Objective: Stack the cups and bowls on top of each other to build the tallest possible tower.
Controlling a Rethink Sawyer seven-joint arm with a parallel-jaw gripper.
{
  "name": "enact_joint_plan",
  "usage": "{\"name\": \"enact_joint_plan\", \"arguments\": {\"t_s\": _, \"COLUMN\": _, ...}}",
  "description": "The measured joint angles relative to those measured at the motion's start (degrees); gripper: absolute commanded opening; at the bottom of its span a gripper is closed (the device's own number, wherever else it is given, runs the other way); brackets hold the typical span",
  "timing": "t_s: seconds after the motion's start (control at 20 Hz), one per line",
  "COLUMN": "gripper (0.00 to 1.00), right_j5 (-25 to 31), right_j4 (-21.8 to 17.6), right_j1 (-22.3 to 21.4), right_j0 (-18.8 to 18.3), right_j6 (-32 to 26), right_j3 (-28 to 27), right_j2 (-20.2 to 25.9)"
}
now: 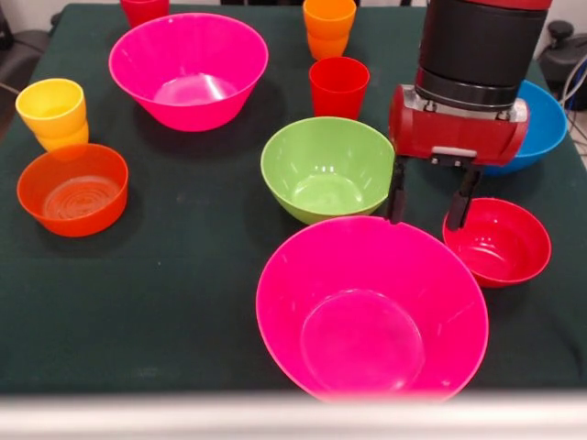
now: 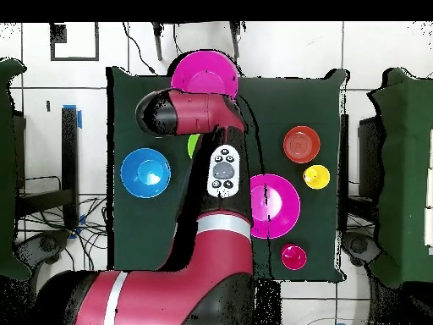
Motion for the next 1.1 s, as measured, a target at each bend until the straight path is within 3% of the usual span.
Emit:
{"name": "enact_joint_plan", "arguments": {"t_s": 0.65, "gripper": 1.00, "right_j5": 0.0, "right_j4": 0.0, "right_j1": -1.1, "right_j0": -0.9, "right_j6": 0.0, "right_j3": 2.7, "right_j2": 2.0}}
{"name": "enact_joint_plan", "arguments": {"t_s": 1.1, "gripper": 1.00, "right_j5": 0.0, "right_j4": -0.1, "right_j1": -4.8, "right_j0": -7.4, "right_j6": 0.0, "right_j3": 7.9, "right_j2": 7.2}}
